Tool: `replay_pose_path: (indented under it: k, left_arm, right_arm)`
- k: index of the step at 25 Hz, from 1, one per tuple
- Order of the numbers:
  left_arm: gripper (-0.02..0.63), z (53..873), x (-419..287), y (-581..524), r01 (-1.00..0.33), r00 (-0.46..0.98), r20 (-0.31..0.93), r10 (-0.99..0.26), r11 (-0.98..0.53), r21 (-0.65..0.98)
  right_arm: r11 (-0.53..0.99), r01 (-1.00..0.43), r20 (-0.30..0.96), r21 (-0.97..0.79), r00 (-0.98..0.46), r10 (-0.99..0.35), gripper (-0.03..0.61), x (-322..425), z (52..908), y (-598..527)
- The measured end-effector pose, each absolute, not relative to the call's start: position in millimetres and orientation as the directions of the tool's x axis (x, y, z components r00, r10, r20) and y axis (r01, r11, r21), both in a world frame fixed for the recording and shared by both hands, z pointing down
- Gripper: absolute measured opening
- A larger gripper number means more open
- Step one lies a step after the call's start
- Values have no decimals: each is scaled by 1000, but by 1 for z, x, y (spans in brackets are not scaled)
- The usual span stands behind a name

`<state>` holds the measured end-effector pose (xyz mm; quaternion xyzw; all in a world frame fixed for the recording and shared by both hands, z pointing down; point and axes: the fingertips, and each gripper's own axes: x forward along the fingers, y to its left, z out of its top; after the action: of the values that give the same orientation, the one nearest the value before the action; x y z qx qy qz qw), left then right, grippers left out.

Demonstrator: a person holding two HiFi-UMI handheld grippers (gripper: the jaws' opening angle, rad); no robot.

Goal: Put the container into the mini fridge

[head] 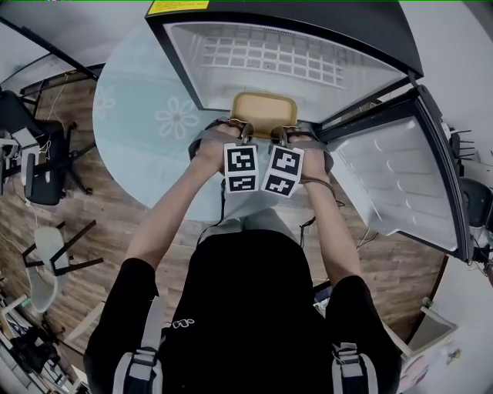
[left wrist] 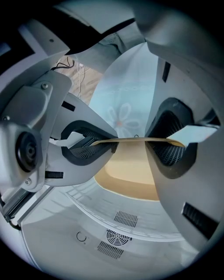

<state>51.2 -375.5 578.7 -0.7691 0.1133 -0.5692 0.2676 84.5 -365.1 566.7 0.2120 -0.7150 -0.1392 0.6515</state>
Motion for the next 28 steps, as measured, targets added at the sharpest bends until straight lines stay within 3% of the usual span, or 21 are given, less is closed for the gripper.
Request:
replay_pose_path:
  k: [28]
  left_arm:
    - [29, 614, 59, -456, 113, 290, 784, -549, -794, -598]
  right_arm:
    - [885, -115, 886, 451, -68, -460, 12, 94, 609, -444]
